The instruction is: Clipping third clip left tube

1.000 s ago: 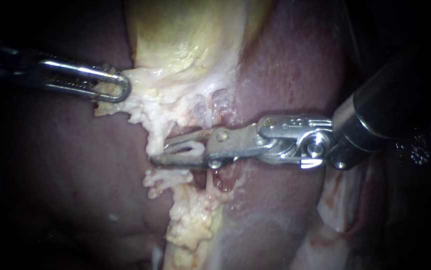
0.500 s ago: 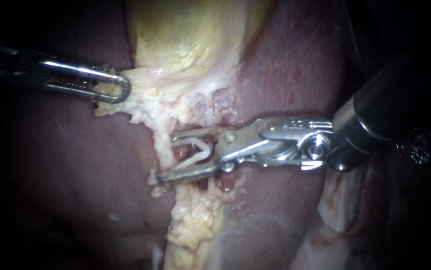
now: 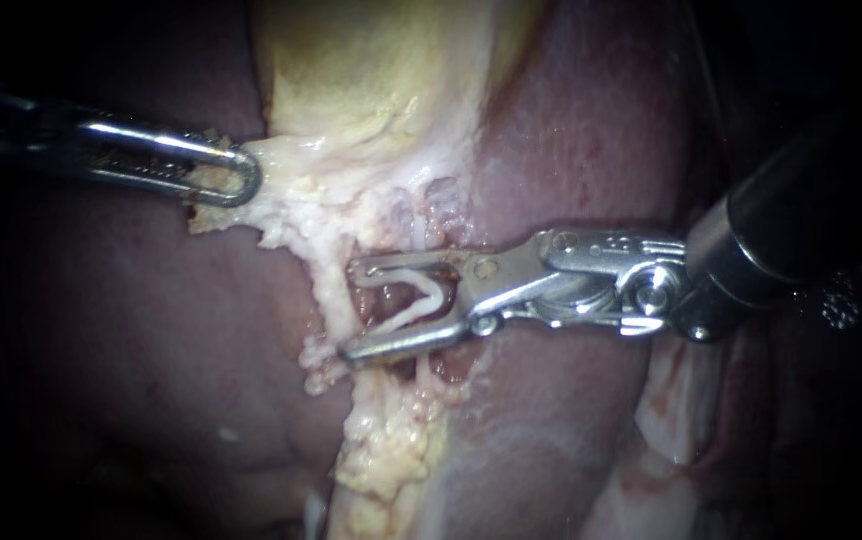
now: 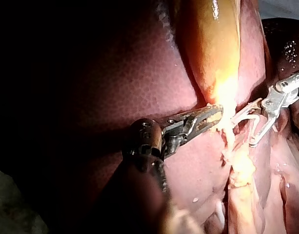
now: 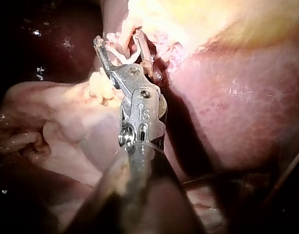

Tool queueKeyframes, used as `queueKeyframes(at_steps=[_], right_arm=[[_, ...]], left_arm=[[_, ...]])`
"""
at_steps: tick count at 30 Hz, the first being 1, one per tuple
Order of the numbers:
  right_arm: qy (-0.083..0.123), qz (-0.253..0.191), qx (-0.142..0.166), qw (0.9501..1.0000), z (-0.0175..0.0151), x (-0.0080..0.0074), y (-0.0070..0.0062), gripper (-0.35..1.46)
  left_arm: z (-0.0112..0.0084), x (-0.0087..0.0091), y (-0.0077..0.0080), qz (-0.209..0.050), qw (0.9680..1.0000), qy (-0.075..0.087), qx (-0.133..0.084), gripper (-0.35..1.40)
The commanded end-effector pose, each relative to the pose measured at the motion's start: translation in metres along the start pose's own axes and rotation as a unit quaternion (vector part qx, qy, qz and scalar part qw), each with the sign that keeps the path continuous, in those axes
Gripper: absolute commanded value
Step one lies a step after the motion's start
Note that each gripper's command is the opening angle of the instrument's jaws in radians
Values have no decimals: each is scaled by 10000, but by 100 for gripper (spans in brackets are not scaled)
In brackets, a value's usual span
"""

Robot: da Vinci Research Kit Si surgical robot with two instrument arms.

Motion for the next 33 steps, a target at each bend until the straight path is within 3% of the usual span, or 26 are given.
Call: queueKeyframes(at_steps=[1, 7, 18, 23, 33], right_arm=[[8, 31, 33, 10000, -1, -1, 1, 50], [189, 165, 121, 9996, -1, -6, 10, 50], [265, 236, 310, 9989, 15, -28, 31, 50], [522, 327, 526, 9967, 20, -26, 33, 50], [766, 373, 798, 9932, 36, -20, 34, 49]], left_arm=[[1, 0, -1, 1, 10000, 0, 1, -35], [2, -1, -1, 3, 10000, 1, 3, -35], [2, -2, -2, 5, 10000, 2, 6, -35], [3, -2, -2, 7, 10000, 2, 7, -35], [4, -3, -3, 10, 10000, 13, 23, -35]])
